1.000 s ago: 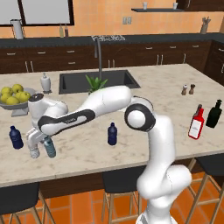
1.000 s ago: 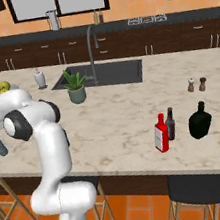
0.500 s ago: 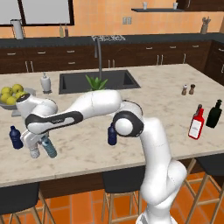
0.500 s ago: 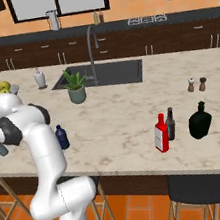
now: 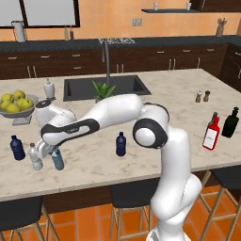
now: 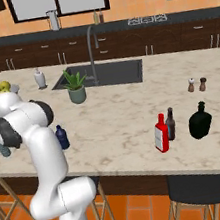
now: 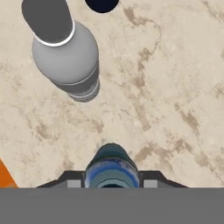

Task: Move the plastic bottles in the middle to the plastics group, and the glass bottles in the middle to the glass group.

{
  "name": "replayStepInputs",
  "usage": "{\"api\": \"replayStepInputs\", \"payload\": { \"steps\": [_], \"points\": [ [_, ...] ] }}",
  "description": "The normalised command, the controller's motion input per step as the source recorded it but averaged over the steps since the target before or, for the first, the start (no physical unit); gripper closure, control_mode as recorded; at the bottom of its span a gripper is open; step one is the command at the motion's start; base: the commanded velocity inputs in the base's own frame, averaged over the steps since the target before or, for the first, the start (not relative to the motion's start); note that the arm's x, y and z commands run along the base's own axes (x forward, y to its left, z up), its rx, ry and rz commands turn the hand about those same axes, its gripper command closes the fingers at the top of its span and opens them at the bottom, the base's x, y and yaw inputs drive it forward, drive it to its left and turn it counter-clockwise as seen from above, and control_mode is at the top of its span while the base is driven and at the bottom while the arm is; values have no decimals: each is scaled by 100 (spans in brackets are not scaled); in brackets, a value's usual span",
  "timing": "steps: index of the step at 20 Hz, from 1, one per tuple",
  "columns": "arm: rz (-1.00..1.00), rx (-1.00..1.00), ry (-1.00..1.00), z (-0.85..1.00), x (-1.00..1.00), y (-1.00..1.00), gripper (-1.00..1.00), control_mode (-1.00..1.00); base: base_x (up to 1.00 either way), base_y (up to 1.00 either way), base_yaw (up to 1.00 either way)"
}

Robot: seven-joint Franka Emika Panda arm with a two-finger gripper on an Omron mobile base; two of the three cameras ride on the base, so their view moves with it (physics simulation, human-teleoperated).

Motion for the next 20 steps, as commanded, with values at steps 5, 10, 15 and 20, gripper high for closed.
{"api": "replayStepInputs", "payload": {
  "steps": [5,10,15,20],
  "points": [
    [12,19,0,-52,11,-23,100,-100,0,0,0],
    [12,8,0,-53,13,0,-100,-100,0,0,0],
    [7,4,0,-22,9,5,-100,-100,0,0,0],
    [2,0,0,-2,-4,7,-100,-100,0,0,0]
  ]
}}
